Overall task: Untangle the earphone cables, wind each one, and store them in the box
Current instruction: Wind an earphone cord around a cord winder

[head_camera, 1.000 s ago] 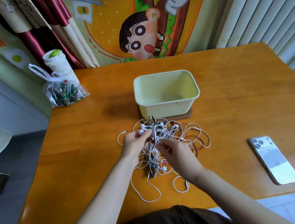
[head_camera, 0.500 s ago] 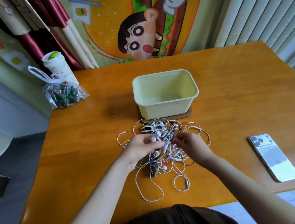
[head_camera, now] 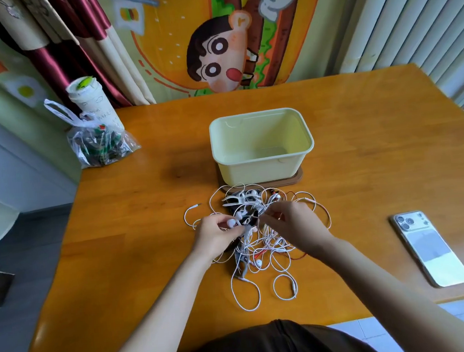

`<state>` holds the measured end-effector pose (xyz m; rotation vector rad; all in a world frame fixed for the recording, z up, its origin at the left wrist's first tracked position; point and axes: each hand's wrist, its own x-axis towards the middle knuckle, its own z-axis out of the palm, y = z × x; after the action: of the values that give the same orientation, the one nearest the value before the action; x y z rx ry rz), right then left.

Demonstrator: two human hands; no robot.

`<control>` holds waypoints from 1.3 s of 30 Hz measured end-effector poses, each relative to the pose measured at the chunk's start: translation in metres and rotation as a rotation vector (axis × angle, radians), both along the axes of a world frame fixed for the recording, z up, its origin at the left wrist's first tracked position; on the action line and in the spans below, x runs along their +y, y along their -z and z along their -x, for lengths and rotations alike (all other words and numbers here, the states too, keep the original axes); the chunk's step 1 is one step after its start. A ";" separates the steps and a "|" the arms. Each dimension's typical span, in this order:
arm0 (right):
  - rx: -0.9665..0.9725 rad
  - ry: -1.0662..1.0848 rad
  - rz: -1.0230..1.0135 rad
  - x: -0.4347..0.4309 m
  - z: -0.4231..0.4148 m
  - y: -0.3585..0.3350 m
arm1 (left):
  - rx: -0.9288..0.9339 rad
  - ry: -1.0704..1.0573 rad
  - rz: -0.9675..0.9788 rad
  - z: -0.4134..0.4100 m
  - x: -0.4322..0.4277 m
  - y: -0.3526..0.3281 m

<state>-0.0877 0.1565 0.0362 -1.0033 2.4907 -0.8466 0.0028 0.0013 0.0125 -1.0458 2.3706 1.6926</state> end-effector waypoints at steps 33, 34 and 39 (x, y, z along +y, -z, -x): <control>-0.048 0.040 0.196 -0.003 -0.056 0.020 | 0.200 -0.444 -0.612 0.017 0.009 -0.016; -0.069 0.049 0.194 -0.002 -0.055 0.021 | 0.200 -0.438 -0.664 0.017 0.010 -0.020; -0.229 0.168 0.199 0.004 -0.032 0.023 | 0.186 -0.203 -0.773 0.012 0.013 -0.032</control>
<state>-0.0559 0.1603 0.0128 -0.7150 2.3514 -1.2089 -0.0095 0.0140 0.0446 -1.0114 1.4389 2.5416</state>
